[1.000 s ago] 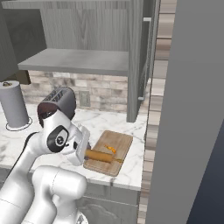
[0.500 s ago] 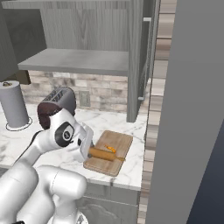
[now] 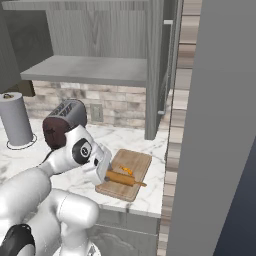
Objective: Open the cabinet, retrieve the rolling pin, and place it next to the meat on the cutting board to prepare for tenderizing.
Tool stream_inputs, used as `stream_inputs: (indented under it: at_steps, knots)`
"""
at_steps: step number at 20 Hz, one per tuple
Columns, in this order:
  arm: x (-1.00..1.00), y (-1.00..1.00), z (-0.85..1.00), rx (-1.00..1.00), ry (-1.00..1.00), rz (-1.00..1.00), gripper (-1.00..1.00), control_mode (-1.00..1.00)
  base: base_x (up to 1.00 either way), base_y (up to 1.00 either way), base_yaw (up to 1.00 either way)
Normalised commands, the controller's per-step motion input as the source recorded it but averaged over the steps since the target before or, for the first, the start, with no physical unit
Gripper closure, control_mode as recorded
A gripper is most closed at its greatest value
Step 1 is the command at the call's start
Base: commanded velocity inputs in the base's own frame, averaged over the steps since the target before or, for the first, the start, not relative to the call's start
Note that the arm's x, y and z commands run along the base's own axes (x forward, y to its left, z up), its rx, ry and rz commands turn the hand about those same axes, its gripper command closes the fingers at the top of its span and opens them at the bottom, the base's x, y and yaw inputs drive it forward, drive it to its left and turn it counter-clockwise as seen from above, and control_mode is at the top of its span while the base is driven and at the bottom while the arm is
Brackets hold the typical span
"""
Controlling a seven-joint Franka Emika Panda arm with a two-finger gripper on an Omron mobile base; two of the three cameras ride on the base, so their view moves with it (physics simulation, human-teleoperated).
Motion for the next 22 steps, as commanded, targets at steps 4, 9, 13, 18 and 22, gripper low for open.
stream_inputs:
  at_steps: [4,9,13,18,22]
  knots:
    - [0.04,-0.08,-0.63,-0.04,0.0,0.0,1.0,-1.0,0.0,0.0,0.0]
    - [0.05,-0.05,-0.6,-0.03,0.0,0.0,1.0,-1.0,0.0,0.0,0.0]
    - [0.0,0.0,-0.34,0.0,-0.05,0.01,1.0,-1.0,0.0,0.0,0.0]
    - [0.0,0.0,-0.41,0.0,-0.03,0.01,-1.0,-1.0,0.0,0.0,0.0]
    - [0.04,0.0,-0.41,0.0,-0.03,0.01,-1.0,-1.0,0.0,0.0,0.0]
